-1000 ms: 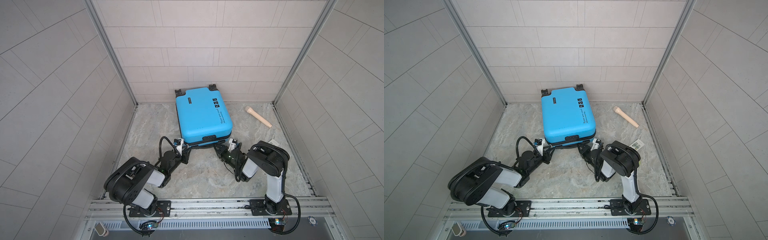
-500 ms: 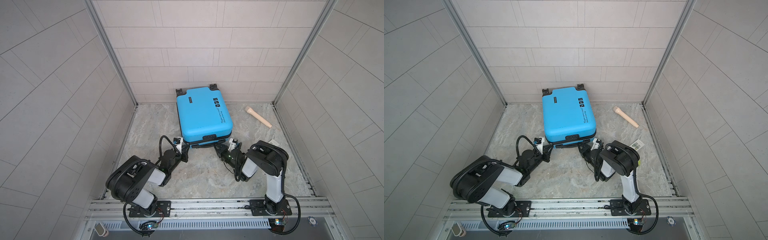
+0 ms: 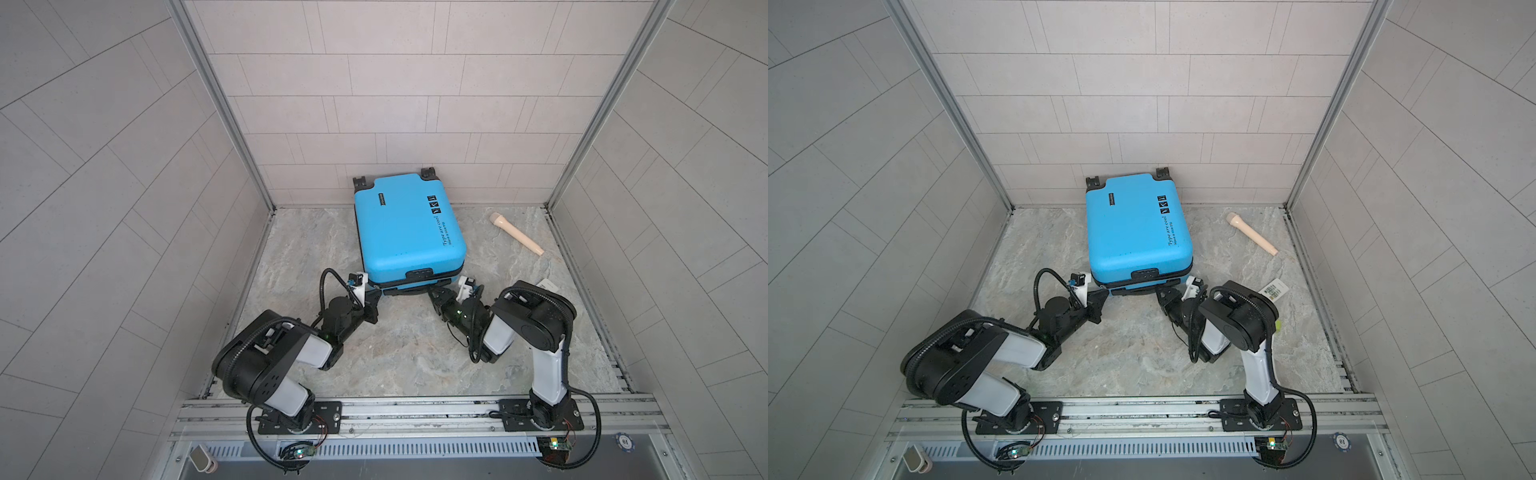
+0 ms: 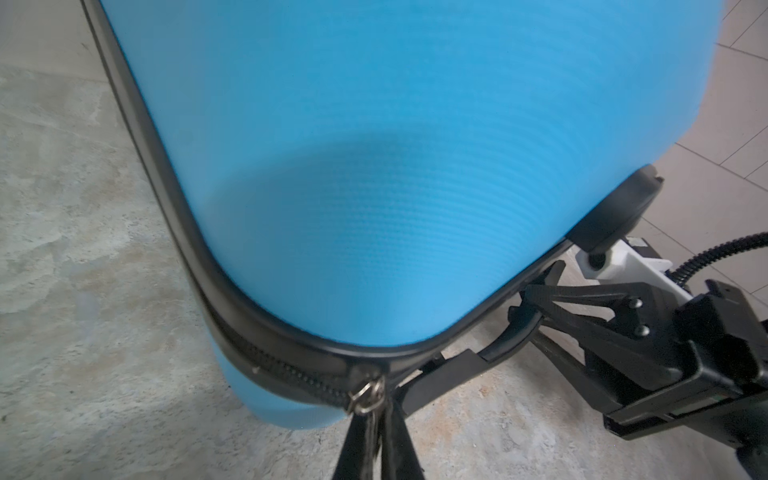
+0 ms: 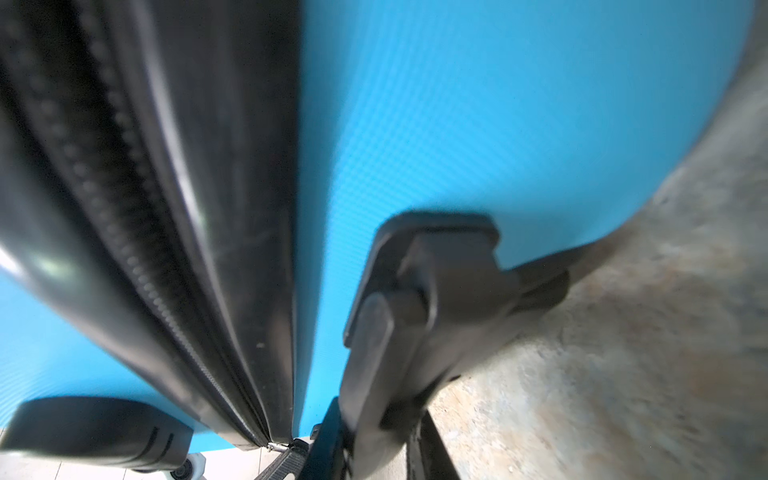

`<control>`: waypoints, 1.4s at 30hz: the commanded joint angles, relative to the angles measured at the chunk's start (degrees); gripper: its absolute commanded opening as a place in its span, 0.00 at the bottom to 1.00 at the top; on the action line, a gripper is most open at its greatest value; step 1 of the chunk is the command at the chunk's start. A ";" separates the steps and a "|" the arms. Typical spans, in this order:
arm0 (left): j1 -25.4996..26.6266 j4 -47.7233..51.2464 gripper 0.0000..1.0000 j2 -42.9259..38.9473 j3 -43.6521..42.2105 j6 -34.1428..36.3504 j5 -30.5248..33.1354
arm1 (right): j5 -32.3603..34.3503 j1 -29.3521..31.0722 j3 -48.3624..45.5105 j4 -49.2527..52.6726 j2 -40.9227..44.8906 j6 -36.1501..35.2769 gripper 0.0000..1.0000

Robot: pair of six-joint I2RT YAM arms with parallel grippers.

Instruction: Pack the luggage

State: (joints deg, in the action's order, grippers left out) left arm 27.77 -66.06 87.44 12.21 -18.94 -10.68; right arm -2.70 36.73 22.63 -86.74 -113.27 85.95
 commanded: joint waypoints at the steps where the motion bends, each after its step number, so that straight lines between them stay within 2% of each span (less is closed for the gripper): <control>1: -1.19 -4.84 0.00 -4.47 6.17 -5.75 -5.23 | -2.80 0.81 -1.02 5.36 -1.52 -8.69 0.00; 4: -1.63 2.42 0.00 -8.31 7.96 -8.72 -9.93 | -2.76 0.64 -1.20 5.34 -1.16 -9.12 0.00; 8: -1.62 9.77 0.00 -11.01 9.00 -9.37 -12.07 | -2.99 0.70 -0.48 5.35 -1.75 -8.94 0.00; 11: -1.17 8.88 0.00 -10.51 8.67 -10.66 -11.87 | -2.70 1.01 0.10 5.39 -2.28 -8.61 0.00; 17: 4.15 6.23 0.00 -8.58 10.87 -11.12 -10.52 | -1.31 2.78 1.36 5.35 -2.95 -7.91 0.00; 21: 5.74 4.16 0.00 -8.76 11.55 -12.97 -10.01 | -0.84 3.10 1.28 5.40 -2.96 -7.91 0.00; 24: 7.61 2.17 0.00 -8.98 10.94 -13.02 -6.54 | -0.35 3.48 1.34 5.37 -3.09 -7.74 0.00; 26: 10.19 -1.12 0.00 -8.91 9.49 -11.56 -0.82 | 0.06 3.91 1.60 5.35 -3.35 -7.42 0.00; 30: 15.75 -8.81 0.00 -6.24 7.32 -5.34 9.48 | 0.59 5.26 2.52 5.35 -4.04 -6.33 0.00; 33: 18.77 -9.73 0.00 -4.81 7.57 1.38 15.36 | 0.94 6.11 3.00 5.35 -3.93 -5.99 0.00; 38: 22.05 -9.64 0.00 -4.44 8.66 9.22 19.38 | 1.21 6.25 2.90 5.35 -3.64 -5.62 0.00; 42: 22.41 -7.24 0.00 -3.97 10.31 7.21 15.54 | 1.64 7.10 3.76 5.36 -4.04 -5.45 0.00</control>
State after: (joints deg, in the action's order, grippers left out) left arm 46.22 -54.98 84.99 17.02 -16.64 15.29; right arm 9.76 38.30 24.88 -87.66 -115.24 87.33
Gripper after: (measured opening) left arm 0.057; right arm 0.217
